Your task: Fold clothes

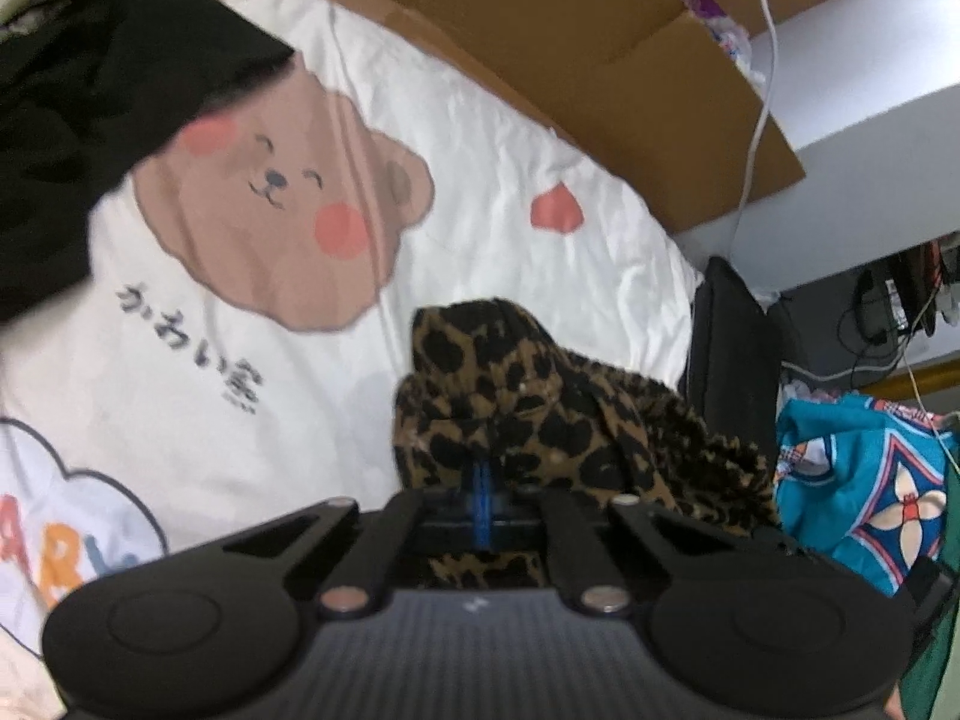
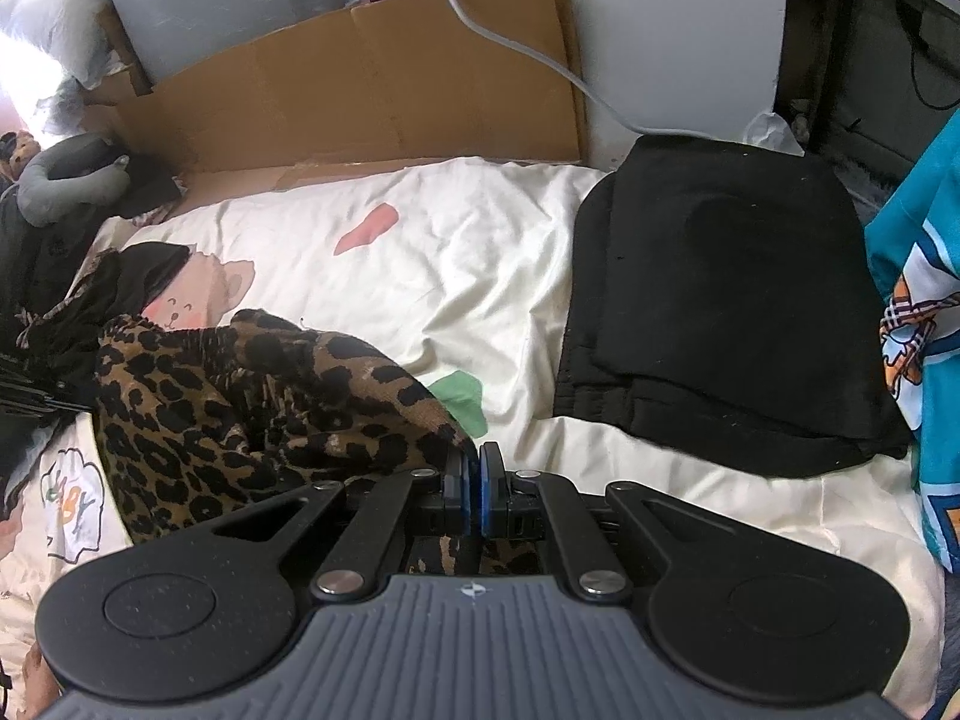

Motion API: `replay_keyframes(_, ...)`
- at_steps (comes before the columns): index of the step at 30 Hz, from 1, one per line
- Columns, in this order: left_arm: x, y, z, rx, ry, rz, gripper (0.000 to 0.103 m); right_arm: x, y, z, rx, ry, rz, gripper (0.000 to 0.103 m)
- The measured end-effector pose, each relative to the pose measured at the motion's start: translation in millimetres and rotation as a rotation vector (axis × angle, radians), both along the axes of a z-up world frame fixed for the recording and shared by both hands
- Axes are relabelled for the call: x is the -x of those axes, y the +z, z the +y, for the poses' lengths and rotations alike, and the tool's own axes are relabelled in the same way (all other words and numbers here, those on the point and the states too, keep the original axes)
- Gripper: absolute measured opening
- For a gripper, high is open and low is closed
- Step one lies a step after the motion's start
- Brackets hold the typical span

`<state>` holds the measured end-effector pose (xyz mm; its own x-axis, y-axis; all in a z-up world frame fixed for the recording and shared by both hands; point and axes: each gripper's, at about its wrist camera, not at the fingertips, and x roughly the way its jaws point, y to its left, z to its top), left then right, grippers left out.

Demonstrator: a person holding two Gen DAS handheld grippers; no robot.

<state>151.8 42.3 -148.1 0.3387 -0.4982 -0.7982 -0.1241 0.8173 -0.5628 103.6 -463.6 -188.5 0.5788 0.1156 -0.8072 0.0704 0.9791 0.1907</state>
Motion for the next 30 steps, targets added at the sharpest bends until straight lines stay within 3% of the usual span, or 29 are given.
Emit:
replay_keyframes(7,5.6,4.7,29.4,-0.012,0.04,-0.019,0.0,-9.1,7.7,-5.2,-0.01,-0.023,-0.013,0.001)
replay_keyframes(14,15.3,-12.7,50.1,-0.025,0.045,0.022,0.0,-21.7,1.6,7.5,0.01,-0.006,0.01,0.002)
replay_keyframes(22,23.7,-23.3,50.5,-0.05,0.012,0.052,0.001,-30.1,-11.4,13.1,0.033,0.012,0.024,0.003)
replay_keyframes(30,15.1,-13.5,38.7,-0.078,0.0,0.035,0.022,-22.4,-9.1,-1.5,0.005,-0.017,-0.001,0.012)
